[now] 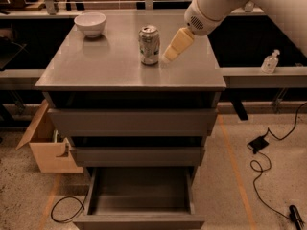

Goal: Place 7up can into bottom drawer

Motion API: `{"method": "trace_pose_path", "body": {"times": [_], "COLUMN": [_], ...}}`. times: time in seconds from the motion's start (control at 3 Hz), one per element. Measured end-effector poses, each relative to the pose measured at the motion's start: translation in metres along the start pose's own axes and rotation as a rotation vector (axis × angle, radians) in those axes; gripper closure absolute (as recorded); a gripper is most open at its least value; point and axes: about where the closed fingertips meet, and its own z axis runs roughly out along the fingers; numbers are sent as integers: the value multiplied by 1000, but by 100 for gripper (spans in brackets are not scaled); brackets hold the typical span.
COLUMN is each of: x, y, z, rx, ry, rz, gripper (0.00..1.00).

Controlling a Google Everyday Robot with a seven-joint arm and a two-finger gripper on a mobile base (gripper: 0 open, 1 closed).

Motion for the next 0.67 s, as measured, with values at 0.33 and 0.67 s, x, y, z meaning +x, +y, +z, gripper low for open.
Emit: {"method": "trace_pose_path", "body": {"times": [0.33, 0.67], "x": [-27, -48], "y": [-14, -27], "z": [34, 63], "rx": [6, -2], "ry": [-26, -61], "rz": [51, 92], "gripper": [0, 0]}}
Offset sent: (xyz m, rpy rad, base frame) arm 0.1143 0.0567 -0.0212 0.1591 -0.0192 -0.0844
